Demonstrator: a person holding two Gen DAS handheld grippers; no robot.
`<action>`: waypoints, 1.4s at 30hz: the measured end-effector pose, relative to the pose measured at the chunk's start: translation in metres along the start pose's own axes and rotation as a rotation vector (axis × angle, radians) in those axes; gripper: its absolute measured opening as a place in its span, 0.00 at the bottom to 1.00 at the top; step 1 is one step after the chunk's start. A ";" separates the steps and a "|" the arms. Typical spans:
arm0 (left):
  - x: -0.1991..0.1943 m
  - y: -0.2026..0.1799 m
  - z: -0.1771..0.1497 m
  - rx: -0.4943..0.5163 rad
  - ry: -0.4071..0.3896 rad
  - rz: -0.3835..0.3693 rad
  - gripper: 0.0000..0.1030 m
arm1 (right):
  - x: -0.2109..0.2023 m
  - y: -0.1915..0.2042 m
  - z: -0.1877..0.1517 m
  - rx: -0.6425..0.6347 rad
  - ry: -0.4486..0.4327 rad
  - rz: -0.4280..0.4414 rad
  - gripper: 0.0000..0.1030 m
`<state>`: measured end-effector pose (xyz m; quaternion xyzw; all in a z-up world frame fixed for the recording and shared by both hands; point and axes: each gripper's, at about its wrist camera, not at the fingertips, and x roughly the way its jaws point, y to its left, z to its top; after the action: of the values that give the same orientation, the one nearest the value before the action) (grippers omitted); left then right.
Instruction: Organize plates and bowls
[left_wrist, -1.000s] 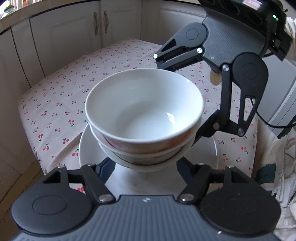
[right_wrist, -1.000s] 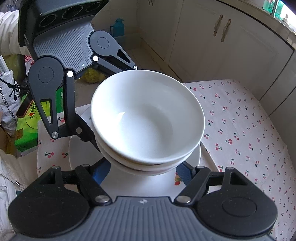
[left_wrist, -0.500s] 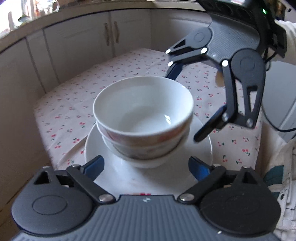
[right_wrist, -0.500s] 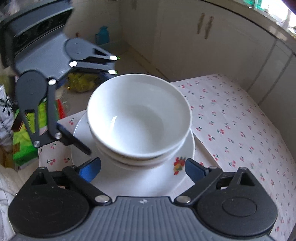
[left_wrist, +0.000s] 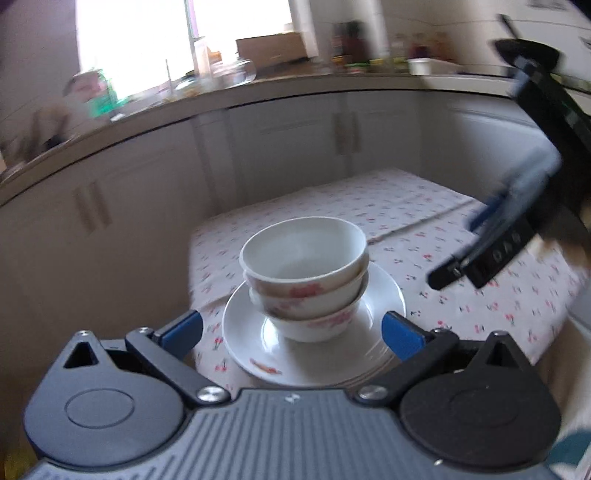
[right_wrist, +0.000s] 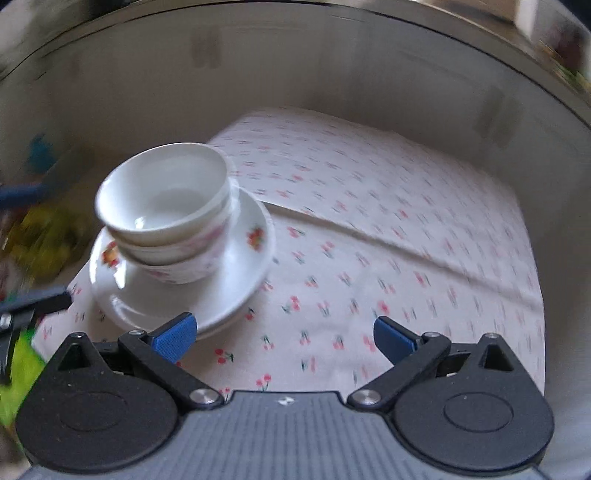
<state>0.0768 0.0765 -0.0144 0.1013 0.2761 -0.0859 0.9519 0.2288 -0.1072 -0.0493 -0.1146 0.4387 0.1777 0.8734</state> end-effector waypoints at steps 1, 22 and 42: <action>-0.003 -0.002 0.001 -0.042 0.003 0.021 0.99 | -0.002 -0.001 -0.005 0.041 0.005 -0.024 1.00; -0.031 -0.037 0.027 -0.263 0.139 0.250 0.99 | -0.081 0.003 -0.041 0.187 -0.163 -0.185 1.00; -0.025 -0.037 0.031 -0.256 0.151 0.242 0.99 | -0.072 0.011 -0.041 0.162 -0.136 -0.170 1.00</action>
<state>0.0630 0.0357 0.0193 0.0183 0.3413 0.0728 0.9370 0.1552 -0.1271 -0.0154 -0.0679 0.3799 0.0743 0.9195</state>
